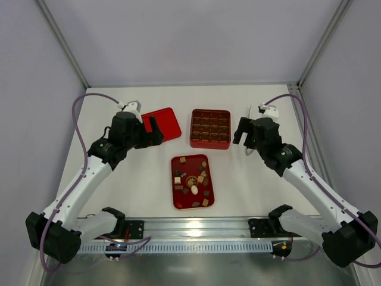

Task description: Pack the chocolate

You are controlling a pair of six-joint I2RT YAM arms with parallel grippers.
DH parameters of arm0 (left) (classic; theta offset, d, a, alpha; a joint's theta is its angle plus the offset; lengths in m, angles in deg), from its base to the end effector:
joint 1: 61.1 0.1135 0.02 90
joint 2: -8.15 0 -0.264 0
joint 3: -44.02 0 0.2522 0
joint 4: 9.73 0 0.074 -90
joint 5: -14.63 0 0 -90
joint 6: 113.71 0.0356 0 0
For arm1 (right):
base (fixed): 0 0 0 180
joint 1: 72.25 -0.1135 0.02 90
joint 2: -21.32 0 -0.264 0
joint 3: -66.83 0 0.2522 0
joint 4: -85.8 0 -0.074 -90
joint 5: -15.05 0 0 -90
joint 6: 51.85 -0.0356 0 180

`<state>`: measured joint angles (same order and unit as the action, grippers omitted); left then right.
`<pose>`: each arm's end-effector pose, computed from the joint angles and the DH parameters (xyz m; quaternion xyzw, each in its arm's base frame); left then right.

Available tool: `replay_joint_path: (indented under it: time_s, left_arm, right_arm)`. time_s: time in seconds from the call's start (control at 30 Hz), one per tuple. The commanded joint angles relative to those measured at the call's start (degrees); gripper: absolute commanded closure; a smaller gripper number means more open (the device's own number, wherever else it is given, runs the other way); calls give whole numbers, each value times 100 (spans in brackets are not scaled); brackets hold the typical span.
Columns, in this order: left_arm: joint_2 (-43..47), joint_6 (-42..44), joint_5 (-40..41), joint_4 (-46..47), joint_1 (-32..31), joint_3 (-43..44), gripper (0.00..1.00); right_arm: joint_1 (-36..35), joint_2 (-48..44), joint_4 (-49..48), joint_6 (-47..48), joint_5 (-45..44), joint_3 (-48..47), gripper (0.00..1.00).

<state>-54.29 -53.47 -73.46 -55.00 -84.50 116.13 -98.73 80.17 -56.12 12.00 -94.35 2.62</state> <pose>0.2167 -0.0925 0.3261 -0.0569 0.8875 -0.1912 0.4154 0.2067 0.0898 0.3048 0.0783 0.8653 0.0769 0.4890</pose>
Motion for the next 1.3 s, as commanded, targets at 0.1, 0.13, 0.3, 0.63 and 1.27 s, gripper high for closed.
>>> replay_joint_path:
  time_s: [0.1, 0.13, 0.3, 0.63, 1.27]
  left_arm:
    - [205, 40, -33, 154, -7, 1, 0]
    - [205, 40, -42, 154, -7, 10, 0]
    - [258, 40, -95, 154, 2, 10, 0]
    - [320, 49, -103, 154, -7, -8, 0]
    - [285, 93, -16, 171, 2, -8, 0]
  right_arm:
    - [335, 64, 108, 338, 188, -552, 0]
    - [519, 274, 256, 339, 408, -640, 0]
    - [1644, 1092, 372, 497, 1228, -1062, 0]
    - [2138, 2604, 161, 576, 1308, -1537, 0]
    - [2138, 4494, 144, 444, 982, -2091, 0]
